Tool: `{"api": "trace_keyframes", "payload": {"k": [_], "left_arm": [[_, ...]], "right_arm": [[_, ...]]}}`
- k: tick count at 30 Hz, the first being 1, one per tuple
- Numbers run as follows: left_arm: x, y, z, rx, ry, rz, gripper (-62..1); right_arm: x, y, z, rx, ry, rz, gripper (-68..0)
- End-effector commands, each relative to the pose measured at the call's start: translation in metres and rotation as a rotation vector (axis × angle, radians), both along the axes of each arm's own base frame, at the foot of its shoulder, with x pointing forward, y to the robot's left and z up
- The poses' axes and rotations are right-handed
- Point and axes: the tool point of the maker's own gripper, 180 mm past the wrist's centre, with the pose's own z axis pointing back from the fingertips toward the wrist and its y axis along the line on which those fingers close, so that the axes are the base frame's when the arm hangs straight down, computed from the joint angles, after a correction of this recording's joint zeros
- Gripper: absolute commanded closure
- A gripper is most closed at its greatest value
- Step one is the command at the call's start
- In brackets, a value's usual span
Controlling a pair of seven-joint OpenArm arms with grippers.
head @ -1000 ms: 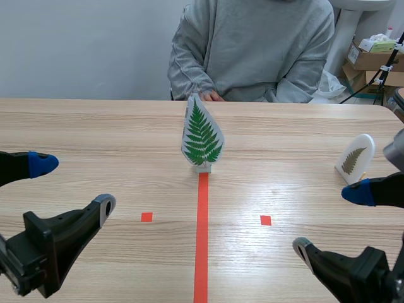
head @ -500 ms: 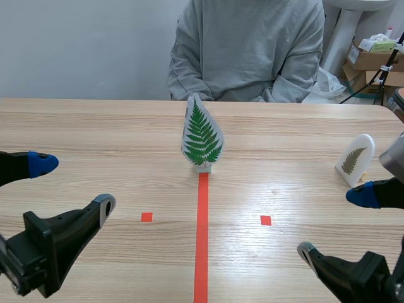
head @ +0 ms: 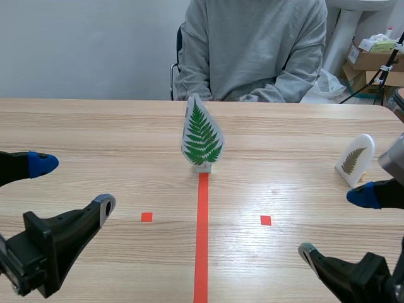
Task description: Do the leaf sorting experiment
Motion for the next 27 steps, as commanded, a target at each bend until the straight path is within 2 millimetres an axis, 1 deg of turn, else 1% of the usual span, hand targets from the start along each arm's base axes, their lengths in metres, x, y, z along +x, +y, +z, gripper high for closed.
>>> {"api": "trace_keyframes", "payload": {"k": [1, 8, 15, 18, 22, 24, 27], "left_arm": [[0.003, -0.003, 0.012, -0.021, -0.04, -0.004, -62.3], [0.003, -0.003, 0.012, -0.021, -0.04, -0.004, -62.3], [0.002, -0.004, 0.012, -0.022, -0.039, -0.008, -62.3], [0.002, -0.004, 0.012, -0.022, -0.039, -0.008, -62.3], [0.002, -0.004, 0.012, -0.022, -0.039, -0.008, -62.3], [0.002, -0.004, 0.012, -0.022, -0.039, -0.008, -62.3], [0.002, -0.004, 0.012, -0.022, -0.039, -0.008, -62.3]], "right_arm": [[0.005, -0.002, 0.004, -0.005, -0.024, 0.007, -60.2], [0.005, -0.003, 0.003, -0.018, -0.024, 0.006, -60.2], [0.0, -0.009, -0.01, -0.07, 0.032, -0.019, -60.2], [0.004, -0.015, -0.013, -0.116, 0.048, -0.025, -60.7], [0.023, -0.023, -0.006, -0.173, 0.009, -0.014, -60.7], [0.039, -0.032, -0.001, -0.207, -0.026, -0.013, -60.7], [0.071, -0.053, 0.009, -0.24, -0.078, -0.026, -60.7]]}}
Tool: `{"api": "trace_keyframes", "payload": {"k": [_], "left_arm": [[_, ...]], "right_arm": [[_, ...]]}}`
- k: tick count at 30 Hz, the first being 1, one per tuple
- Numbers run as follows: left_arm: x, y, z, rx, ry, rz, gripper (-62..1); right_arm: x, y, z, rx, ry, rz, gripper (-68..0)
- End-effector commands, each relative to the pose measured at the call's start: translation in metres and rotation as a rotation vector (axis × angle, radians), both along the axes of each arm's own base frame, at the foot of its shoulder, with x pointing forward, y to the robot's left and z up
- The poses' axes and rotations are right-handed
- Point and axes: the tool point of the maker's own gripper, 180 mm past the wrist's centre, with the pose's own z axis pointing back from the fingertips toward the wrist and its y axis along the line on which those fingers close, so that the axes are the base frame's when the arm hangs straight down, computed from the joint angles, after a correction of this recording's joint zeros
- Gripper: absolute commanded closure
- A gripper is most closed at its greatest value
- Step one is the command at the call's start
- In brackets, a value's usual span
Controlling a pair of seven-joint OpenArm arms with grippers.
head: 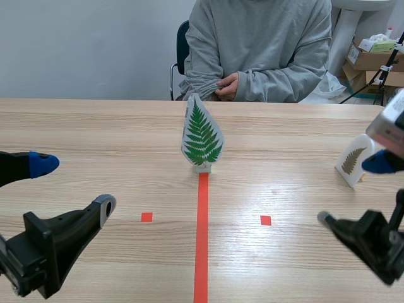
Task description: Do the leaf sorting experiment
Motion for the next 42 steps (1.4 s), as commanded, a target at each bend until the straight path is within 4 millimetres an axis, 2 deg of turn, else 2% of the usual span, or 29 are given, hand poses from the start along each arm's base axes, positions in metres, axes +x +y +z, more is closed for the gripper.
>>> {"api": "trace_keyframes", "payload": {"k": [1, 5, 9, 11, 14, 18, 24, 28, 33, 36, 42], "left_arm": [[0.003, -0.003, 0.012, -0.021, -0.039, -0.005, -62.3], [0.003, -0.003, 0.011, -0.017, -0.038, -0.005, -62.3], [0.002, -0.002, 0.007, -0.004, -0.019, -0.005, -62.3], [0.002, -0.002, 0.007, -0.003, -0.017, -0.005, -62.3], [0.002, -0.002, 0.007, -0.006, -0.016, 0.0, -62.3], [0.002, -0.002, 0.007, -0.016, -0.016, 0.01, -62.3], [0.001, -0.002, 0.003, -0.005, 0.003, 0.012, -62.3], [0.001, -0.002, 0.003, -0.016, 0.005, 0.024, -62.3], [0.001, -0.002, 0.003, -0.023, 0.005, 0.03, -62.3], [0.001, -0.002, 0.003, -0.022, 0.005, 0.03, -62.3], [0.001, -0.002, 0.003, -0.022, 0.006, 0.03, -62.3]], "right_arm": [[0.023, -0.017, 0.009, -0.012, -0.037, -0.013, -60.7], [0.069, -0.038, 0.024, 0.015, -0.091, -0.02, -60.7], [0.111, -0.033, 0.025, 0.043, -0.096, 0.028, -60.6], [0.131, -0.021, 0.024, 0.062, -0.095, 0.062, -60.6], [0.155, 0.007, 0.015, 0.069, -0.065, 0.137, -60.6], [0.176, 0.047, 0.0, 0.074, -0.026, 0.198, -60.6], [0.191, 0.092, -0.016, 0.095, -0.001, 0.265, -60.6], [0.187, 0.117, -0.036, 0.113, 0.052, 0.291, -60.4], [0.179, 0.139, -0.054, 0.129, 0.08, 0.321, -60.1], [0.175, 0.152, -0.061, 0.139, 0.09, 0.342, -56.1], [0.17, 0.169, -0.064, 0.126, 0.059, 0.4, -56.2]]}}
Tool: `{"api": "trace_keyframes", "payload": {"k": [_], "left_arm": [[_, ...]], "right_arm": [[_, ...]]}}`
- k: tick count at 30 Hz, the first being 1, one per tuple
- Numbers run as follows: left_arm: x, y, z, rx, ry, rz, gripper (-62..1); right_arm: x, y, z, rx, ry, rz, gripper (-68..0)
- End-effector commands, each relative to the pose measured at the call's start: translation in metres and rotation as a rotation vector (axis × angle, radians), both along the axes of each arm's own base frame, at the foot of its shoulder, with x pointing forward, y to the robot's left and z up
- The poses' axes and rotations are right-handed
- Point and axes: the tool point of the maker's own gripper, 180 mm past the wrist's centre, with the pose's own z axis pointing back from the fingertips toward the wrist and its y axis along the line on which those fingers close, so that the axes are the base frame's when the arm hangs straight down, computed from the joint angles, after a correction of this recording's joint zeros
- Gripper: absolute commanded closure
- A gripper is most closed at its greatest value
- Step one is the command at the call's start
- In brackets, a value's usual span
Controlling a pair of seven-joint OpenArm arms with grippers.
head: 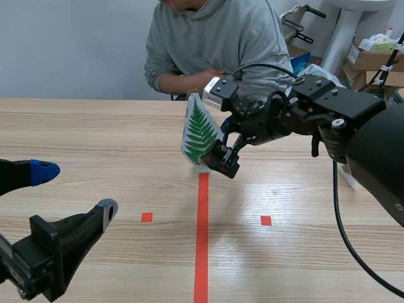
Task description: Do the leaf sorting experiment
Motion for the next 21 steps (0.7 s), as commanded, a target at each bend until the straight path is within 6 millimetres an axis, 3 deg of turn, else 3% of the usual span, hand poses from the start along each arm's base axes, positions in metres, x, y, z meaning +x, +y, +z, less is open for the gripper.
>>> {"api": "trace_keyframes", "payload": {"k": [1, 14, 18, 21], "left_arm": [[0.003, -0.003, 0.01, -0.019, -0.031, -0.001, -62.3], [0.003, -0.003, 0.01, -0.019, -0.032, -0.001, -62.3], [0.003, -0.003, 0.01, -0.019, -0.032, -0.001, -62.3], [0.003, -0.003, 0.01, -0.019, -0.032, -0.001, -62.3]], "right_arm": [[0.008, 0.007, 0.017, 0.022, -0.046, 0.02, -56.2], [-0.003, 0.03, 0.016, 0.049, -0.084, 0.093, -56.1], [0.0, 0.03, 0.018, 0.062, -0.102, 0.077, -49.8], [0.005, 0.028, 0.02, 0.059, -0.122, 0.053, -49.5]]}}
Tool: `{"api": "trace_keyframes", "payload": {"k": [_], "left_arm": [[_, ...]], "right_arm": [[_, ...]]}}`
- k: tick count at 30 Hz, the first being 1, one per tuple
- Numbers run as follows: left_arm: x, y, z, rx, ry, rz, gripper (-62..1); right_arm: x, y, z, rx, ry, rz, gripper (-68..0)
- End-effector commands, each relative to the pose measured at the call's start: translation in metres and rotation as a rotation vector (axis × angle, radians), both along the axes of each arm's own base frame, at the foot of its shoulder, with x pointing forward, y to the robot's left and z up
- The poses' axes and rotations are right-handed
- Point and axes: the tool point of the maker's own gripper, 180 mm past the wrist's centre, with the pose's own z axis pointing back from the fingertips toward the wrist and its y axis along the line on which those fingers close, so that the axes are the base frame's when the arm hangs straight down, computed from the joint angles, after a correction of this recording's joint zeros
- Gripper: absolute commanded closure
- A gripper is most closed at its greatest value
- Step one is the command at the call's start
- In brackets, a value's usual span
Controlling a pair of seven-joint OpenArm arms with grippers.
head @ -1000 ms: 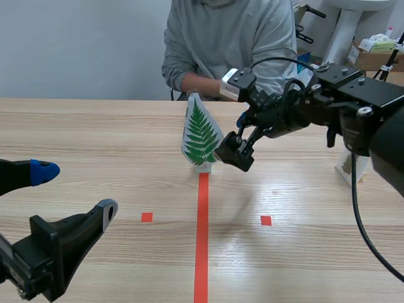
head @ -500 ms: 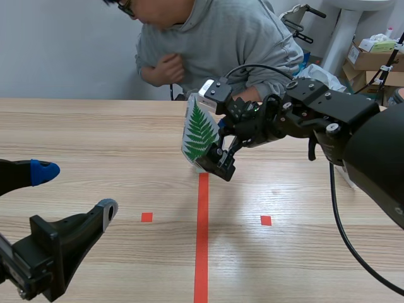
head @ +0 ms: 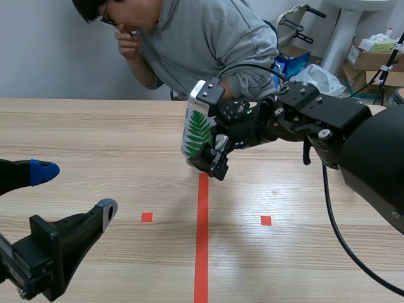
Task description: Do the leaf sorting experiment
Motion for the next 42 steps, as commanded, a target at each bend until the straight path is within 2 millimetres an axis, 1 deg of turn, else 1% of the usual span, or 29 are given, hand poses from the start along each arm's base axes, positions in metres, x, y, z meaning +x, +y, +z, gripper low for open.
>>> {"api": "trace_keyframes", "payload": {"k": [1, 3, 7, 14, 18, 20, 25, 28, 38, 40, 42], "left_arm": [[0.003, -0.003, 0.01, -0.019, -0.032, -0.002, -62.3], [0.003, -0.003, 0.01, -0.019, -0.032, -0.001, -62.3], [0.003, -0.003, 0.01, -0.019, -0.032, -0.001, -62.3], [0.003, -0.003, 0.01, -0.019, -0.032, -0.001, -62.3], [0.003, -0.003, 0.01, -0.019, -0.032, -0.001, -62.3], [0.003, -0.003, 0.01, -0.019, -0.032, -0.001, -62.3], [0.003, -0.003, 0.01, -0.019, -0.032, -0.001, -62.3], [0.003, -0.003, 0.01, -0.019, -0.032, -0.001, -62.3], [0.003, -0.003, 0.01, -0.019, -0.032, -0.002, -62.3], [0.003, -0.003, 0.01, -0.019, -0.032, -0.002, -62.3], [0.003, -0.003, 0.01, -0.02, -0.032, -0.002, -62.3]], "right_arm": [[0.01, 0.004, 0.017, 0.03, -0.043, -0.007, -49.5], [0.01, 0.005, 0.018, 0.038, -0.047, -0.005, -48.8], [0.01, 0.008, 0.023, 0.066, -0.058, 0.001, -37.4], [0.01, 0.009, 0.024, 0.08, -0.064, 0.002, -26.5], [0.011, 0.009, 0.025, 0.08, -0.068, -0.002, -15.9], [0.011, 0.009, 0.025, 0.079, -0.068, -0.002, -11.8], [0.011, 0.009, 0.025, 0.08, -0.067, -0.002, -6.9], [0.011, 0.009, 0.025, 0.079, -0.067, -0.002, -1.7], [0.011, 0.007, 0.025, 0.074, -0.046, -0.008, -1.8], [0.011, 0.006, 0.031, 0.101, -0.021, -0.023, -2.0], [0.016, -0.001, 0.038, 0.142, 0.002, -0.064, -2.0]]}}
